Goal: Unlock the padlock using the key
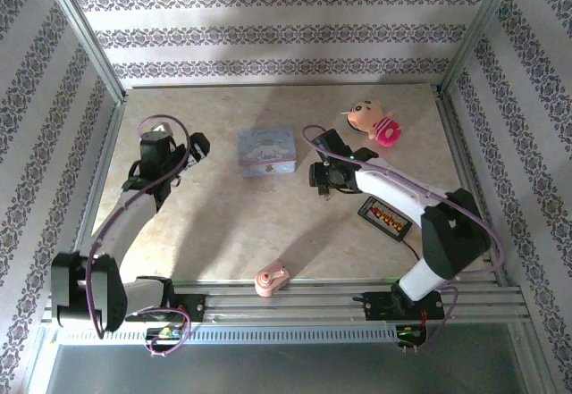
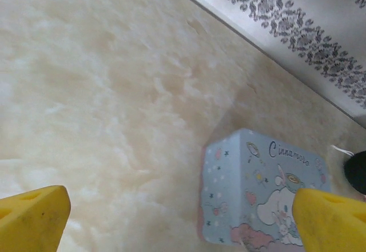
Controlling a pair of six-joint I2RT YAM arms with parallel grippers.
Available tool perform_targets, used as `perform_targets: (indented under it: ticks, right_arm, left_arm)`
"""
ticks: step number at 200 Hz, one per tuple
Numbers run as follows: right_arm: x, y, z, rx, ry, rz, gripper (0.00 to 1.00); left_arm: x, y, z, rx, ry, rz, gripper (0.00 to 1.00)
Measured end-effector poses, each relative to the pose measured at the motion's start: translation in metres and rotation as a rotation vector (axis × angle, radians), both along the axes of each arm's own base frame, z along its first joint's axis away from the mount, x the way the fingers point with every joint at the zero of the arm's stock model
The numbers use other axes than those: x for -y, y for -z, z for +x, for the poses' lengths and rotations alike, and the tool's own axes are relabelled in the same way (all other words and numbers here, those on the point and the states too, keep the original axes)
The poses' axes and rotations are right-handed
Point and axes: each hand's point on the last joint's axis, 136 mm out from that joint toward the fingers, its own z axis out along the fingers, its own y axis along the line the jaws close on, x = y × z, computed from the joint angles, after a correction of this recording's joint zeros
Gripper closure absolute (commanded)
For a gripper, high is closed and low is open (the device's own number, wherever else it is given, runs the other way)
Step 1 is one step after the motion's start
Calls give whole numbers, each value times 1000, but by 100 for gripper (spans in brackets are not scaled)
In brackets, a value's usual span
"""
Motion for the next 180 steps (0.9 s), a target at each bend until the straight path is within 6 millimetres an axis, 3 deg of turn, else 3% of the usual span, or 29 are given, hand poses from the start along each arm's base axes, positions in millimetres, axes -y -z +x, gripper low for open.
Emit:
perform_targets:
  ticks: [44, 47, 51, 55, 104, 134, 180]
  right_arm:
    - [28, -25, -19, 118, 24, -19, 26]
    - [30, -26, -20, 127, 26, -20, 22]
    - [32, -29, -22, 141, 34, -18, 6]
    - [35, -31, -24, 154, 31, -22, 2]
    - [81, -51, -41, 315, 143, -21, 2]
    - [110, -48, -48, 376, 209, -59, 2]
    - [137, -52, -53, 506, 266, -95, 2]
  left_arm:
    - [-24, 9, -43, 46, -99, 90, 1]
    - [-26, 10, -46, 51, -106, 95, 1]
    - [-27, 11, -49, 54, -111, 100, 1]
    - [-29, 13, -53, 58, -119, 105, 1]
    - [-46, 20, -78, 134, -195, 169, 1]
    - [-54, 28, -83, 163, -224, 221, 1]
    - [-61, 42, -86, 203, -227, 315, 1]
